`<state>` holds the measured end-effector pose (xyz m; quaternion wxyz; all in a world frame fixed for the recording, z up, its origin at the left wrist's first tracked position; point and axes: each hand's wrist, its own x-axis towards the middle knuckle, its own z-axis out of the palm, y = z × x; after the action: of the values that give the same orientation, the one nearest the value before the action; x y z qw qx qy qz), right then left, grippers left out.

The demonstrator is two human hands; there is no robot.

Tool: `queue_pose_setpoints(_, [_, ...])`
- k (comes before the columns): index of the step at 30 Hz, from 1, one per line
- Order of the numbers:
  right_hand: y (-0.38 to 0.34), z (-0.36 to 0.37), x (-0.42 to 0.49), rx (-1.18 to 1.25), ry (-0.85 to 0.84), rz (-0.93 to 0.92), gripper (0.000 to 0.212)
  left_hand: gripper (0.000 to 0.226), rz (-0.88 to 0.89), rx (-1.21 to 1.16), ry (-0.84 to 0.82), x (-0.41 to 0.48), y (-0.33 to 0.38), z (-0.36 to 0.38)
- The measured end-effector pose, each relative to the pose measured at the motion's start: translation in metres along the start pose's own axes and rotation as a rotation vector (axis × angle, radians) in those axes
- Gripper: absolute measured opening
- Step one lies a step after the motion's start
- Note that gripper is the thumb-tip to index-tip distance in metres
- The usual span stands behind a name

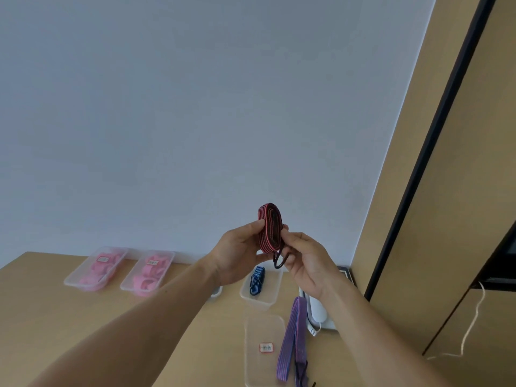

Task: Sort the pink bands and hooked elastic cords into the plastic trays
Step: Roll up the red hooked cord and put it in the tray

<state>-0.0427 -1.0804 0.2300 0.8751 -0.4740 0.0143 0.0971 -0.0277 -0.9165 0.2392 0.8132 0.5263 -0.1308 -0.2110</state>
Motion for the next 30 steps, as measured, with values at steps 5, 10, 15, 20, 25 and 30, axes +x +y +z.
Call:
queue_pose_setpoints(5, [0.009, -0.010, 0.011, -0.075, -0.022, -0.003, 0.024, 0.044, 0.002, -0.078, 0.155, 0.008, -0.018, 0.005])
queue_pose_setpoints(10, [0.027, -0.016, 0.030, -0.399, 0.085, -0.063, 0.017, 0.021, 0.021, 0.171, 0.313, 0.012, -0.036, -0.004])
queue_pose_setpoints(15, [0.046, -0.017, 0.065, -0.475, 0.157, -0.086, 0.025, 0.024, -0.020, 0.244, 0.316, 0.036, -0.047, -0.036])
queue_pose_setpoints(20, [0.071, -0.017, 0.115, -0.549, 0.341, -0.093, 0.030, 0.033, -0.082, 0.136, 0.358, 0.081, -0.065, -0.084])
queue_pose_setpoints(25, [0.097, -0.024, 0.160, -0.817, 0.516, -0.054, 0.025, 0.029, -0.130, 0.586, 0.321, 0.127, -0.091, -0.146])
queue_pose_setpoints(30, [0.113, -0.043, 0.186, -0.972, 0.605, 0.086, 0.025, 0.031, -0.171, 1.019, 0.017, 0.163, -0.114, -0.181])
